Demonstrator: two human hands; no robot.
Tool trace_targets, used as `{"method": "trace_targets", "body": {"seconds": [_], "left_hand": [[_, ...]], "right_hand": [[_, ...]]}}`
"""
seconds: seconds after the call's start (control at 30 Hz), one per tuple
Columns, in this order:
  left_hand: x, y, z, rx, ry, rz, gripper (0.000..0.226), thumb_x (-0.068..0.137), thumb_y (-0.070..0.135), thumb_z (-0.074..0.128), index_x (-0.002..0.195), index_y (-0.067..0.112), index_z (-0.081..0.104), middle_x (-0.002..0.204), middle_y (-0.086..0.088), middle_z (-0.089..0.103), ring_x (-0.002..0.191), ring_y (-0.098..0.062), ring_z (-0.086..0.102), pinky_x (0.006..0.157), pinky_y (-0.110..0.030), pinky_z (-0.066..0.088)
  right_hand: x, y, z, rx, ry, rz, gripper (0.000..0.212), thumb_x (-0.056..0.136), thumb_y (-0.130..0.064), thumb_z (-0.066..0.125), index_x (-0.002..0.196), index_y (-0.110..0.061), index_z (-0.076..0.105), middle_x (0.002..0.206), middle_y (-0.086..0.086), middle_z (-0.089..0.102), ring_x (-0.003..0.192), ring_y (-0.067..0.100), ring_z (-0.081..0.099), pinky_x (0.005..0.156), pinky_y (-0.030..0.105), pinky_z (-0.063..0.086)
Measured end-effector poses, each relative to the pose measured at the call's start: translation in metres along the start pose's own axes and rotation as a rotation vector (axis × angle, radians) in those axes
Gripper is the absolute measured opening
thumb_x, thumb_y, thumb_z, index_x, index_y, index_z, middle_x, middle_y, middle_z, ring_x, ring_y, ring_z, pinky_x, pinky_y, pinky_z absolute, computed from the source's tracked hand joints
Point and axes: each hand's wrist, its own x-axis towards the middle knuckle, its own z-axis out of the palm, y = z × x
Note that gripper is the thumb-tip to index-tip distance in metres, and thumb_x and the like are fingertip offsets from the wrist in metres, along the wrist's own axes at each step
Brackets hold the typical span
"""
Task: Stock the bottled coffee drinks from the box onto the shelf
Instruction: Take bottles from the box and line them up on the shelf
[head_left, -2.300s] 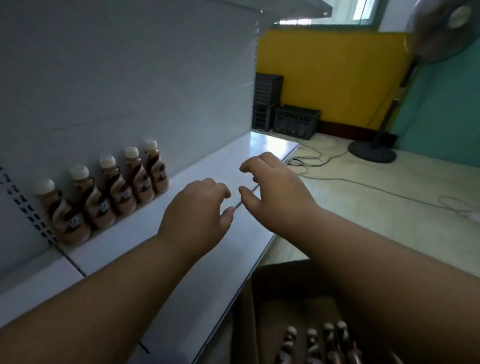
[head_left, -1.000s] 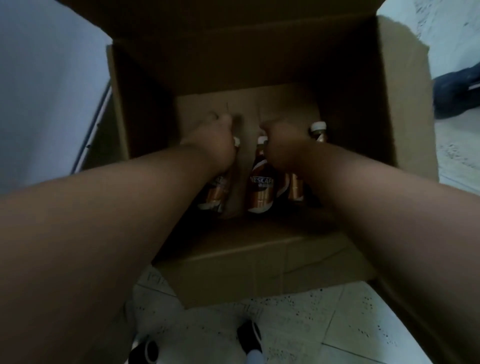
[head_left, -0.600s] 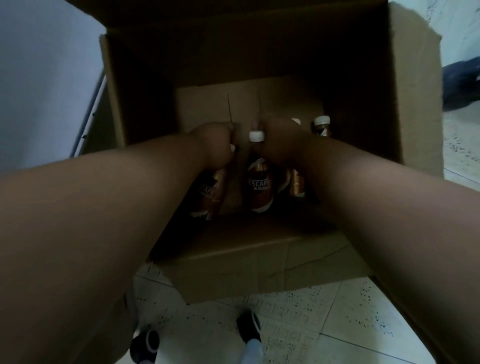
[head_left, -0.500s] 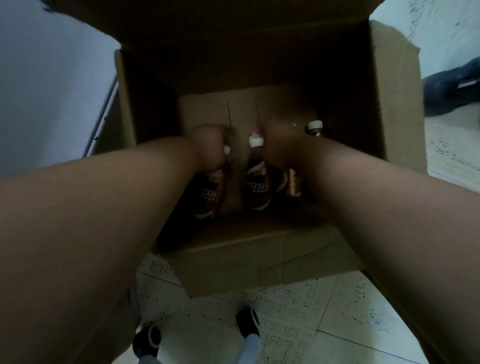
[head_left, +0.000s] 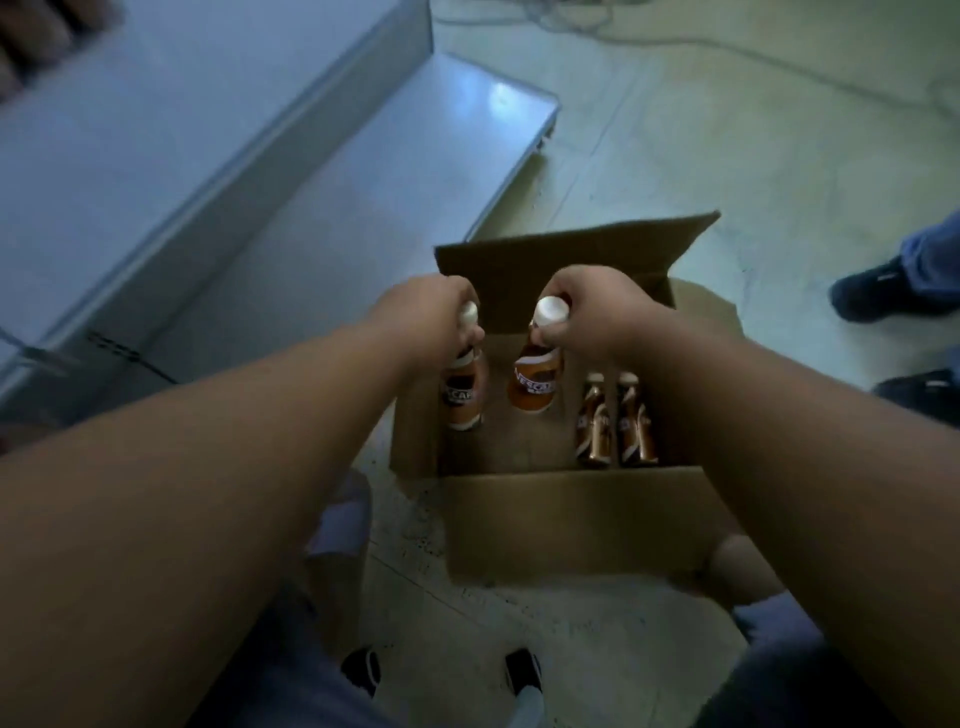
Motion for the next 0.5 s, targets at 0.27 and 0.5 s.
{"method": "trace_targets", "body": {"seconds": [0.27, 0.5], "left_hand": [[-0.12, -0.03, -0.151, 0.024, 0.369, -0.005, 0.033, 0.091, 0.037, 0.062, 0.118, 0.018, 0.06, 0.116, -0.006, 0.062, 0.103, -0.026, 0.056, 0.079, -0.03, 0.043], [-0.187, -0.066, -0.225, 0.039, 0.562, -0.09, 0.035, 0.091, 0.036, 0.063, 0.121, 0.017, 0.059, 0.118, -0.005, 0.062, 0.104, -0.024, 0.056, 0.08, -0.032, 0.044]], "right_hand": [[-0.056, -0.158, -0.049, 0.056, 0.134, -0.33, 0.016, 0.078, -0.03, 0.077, 0.09, -0.024, 0.068, 0.085, -0.004, 0.069, 0.081, 0.016, 0.065, 0.07, 0.03, 0.051], [-0.075, -0.268, -0.051, 0.043, 0.139, -0.522, 0.018, 0.085, -0.031, 0.071, 0.098, -0.021, 0.064, 0.091, 0.0, 0.066, 0.084, 0.02, 0.062, 0.063, 0.028, 0.049]]}}
